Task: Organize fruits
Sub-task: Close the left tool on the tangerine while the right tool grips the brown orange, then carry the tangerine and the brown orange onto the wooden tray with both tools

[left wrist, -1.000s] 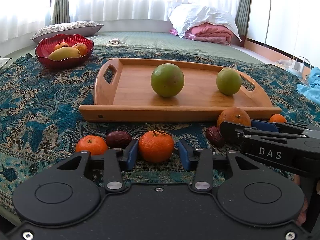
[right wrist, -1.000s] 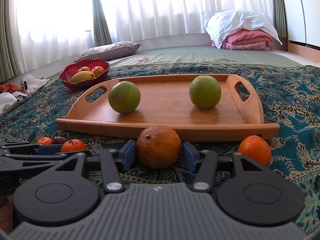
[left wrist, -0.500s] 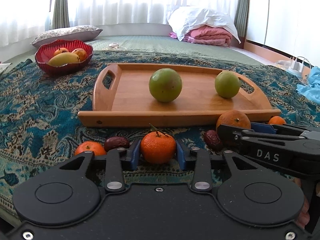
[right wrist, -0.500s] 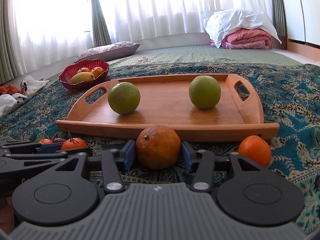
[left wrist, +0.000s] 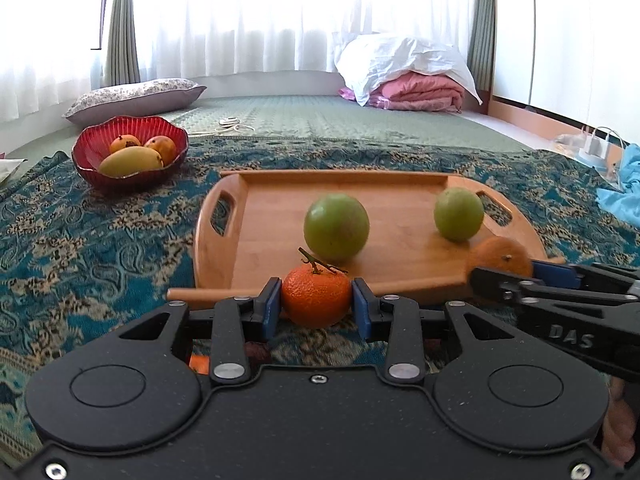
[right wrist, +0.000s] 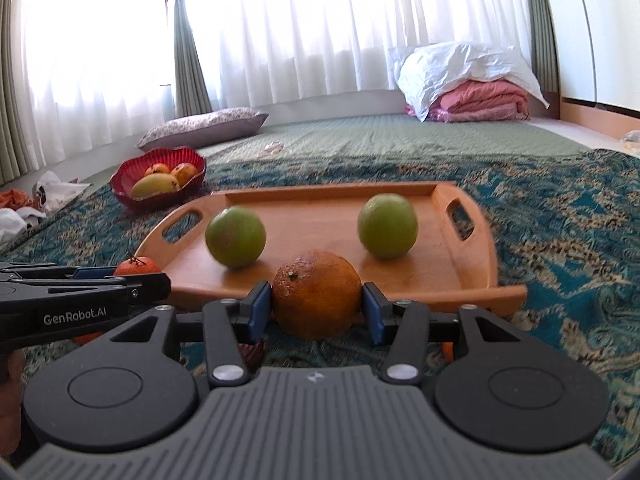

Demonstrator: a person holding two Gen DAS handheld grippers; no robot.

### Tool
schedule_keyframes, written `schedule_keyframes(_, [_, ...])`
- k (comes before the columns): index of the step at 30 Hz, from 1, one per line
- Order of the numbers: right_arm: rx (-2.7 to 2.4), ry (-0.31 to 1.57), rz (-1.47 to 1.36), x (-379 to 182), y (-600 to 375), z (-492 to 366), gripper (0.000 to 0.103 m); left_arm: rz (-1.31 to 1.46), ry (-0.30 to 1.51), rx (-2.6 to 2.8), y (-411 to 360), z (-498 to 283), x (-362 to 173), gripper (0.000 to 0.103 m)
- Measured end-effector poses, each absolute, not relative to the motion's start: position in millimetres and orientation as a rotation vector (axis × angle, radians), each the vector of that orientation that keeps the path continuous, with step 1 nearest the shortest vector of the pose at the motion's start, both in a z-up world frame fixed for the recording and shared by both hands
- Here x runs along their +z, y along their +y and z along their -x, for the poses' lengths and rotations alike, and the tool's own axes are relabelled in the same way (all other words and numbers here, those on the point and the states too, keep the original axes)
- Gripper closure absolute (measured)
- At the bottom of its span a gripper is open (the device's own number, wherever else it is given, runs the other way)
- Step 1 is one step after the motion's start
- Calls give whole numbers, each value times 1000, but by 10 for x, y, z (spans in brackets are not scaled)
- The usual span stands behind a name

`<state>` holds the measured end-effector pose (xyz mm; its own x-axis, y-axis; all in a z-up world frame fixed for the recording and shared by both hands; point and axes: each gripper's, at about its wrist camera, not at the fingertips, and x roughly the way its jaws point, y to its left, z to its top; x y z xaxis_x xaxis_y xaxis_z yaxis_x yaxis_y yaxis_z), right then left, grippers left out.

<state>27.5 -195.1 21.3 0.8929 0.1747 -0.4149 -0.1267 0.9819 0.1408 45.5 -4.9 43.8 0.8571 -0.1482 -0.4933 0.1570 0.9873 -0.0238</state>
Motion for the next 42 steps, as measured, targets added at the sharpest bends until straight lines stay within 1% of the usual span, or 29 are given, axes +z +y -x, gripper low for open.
schedule_keyframes(15, [4,386,-134,510,-2369,-596,51,21,508,-128,121,-976,598,68])
schedule_keyframes(28, [-74,494,-265,469,-2762,-1152,50,35,566,-70,233,-1421,453,68])
schedule_keyframes(42, [-86,571,-351,329,-2850,-1357,50,47,602,-79,223,-1599,346,68])
